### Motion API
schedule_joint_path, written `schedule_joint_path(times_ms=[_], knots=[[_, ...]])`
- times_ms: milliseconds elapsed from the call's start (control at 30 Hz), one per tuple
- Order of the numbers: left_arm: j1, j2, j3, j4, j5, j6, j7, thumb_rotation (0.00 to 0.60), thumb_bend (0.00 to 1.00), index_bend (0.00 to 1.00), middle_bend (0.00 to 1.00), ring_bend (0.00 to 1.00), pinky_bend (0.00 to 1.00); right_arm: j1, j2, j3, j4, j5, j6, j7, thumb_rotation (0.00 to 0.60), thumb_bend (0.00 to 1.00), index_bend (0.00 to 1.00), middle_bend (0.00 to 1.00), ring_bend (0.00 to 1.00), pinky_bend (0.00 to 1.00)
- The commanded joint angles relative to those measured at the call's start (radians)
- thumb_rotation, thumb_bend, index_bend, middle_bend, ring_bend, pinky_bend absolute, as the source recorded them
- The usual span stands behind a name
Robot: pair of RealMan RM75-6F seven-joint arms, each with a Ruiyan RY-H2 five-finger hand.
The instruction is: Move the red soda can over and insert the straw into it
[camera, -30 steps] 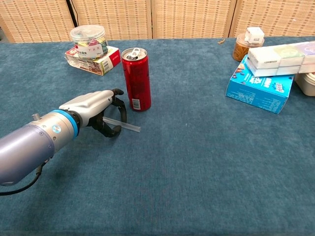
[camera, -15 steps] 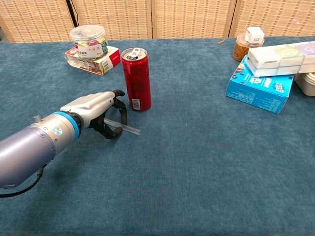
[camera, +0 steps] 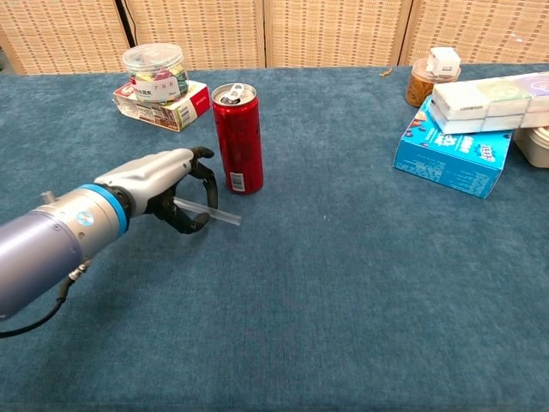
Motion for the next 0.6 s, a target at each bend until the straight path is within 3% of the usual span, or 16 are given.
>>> schedule_joint_path(times_ms=[33,333,600], knots=[[0.021,0.045,0.000,-0.041,0.022,0.004,-0.038,0.600,0.45,0.65,0.00,0.00,0.00,0.000,0.000,0.000,0.000,-0.001,0.001,0.000,0.600,0.00,0.14,0.00,0.00,0.03],[0.098,0.235,0.016,-0.157,0.177,-0.073,-0.355,0.600,0.45,0.65,0.00,0.00,0.00,0.000,-0.002,-0.003,-0.004,-0.004,-0.001,-0.008,0.600,0.00,0.14,0.00,0.00,0.03],[0.154,0.400,0.030,-0.192,0.439,-0.090,-0.750,0.600,0.45,0.65,0.00,0.00,0.00,0.002,-0.006,-0.006,-0.008,-0.006,-0.008,-0.020,0.600,0.00,0.14,0.00,0.00,0.03]])
